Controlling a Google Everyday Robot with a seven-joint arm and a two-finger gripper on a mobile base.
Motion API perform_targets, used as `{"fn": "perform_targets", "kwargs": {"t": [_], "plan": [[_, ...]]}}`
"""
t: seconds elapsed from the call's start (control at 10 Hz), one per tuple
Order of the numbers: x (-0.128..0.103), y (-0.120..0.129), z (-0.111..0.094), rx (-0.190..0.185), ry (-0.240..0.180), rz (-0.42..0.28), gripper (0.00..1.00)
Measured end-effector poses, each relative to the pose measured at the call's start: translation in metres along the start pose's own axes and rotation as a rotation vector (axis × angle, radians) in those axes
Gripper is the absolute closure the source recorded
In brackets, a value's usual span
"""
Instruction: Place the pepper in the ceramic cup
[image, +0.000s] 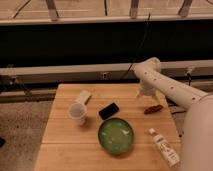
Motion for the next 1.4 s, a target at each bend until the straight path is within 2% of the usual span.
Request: {"fn": "perform_targets", "kwargs": {"t": [0.3, 0.7, 1.0, 1.4], "plan": [[0.019, 0.03, 0.027, 0.037, -0.044, 0.111, 0.2], [0.029, 0.043, 0.055, 0.077, -0.121, 0.204, 0.2], [0.023, 0.05, 0.071, 0.088, -0.151, 0.236, 0.2], [0.016, 0.053, 0.087, 0.104, -0.15, 0.233, 0.2]]}}
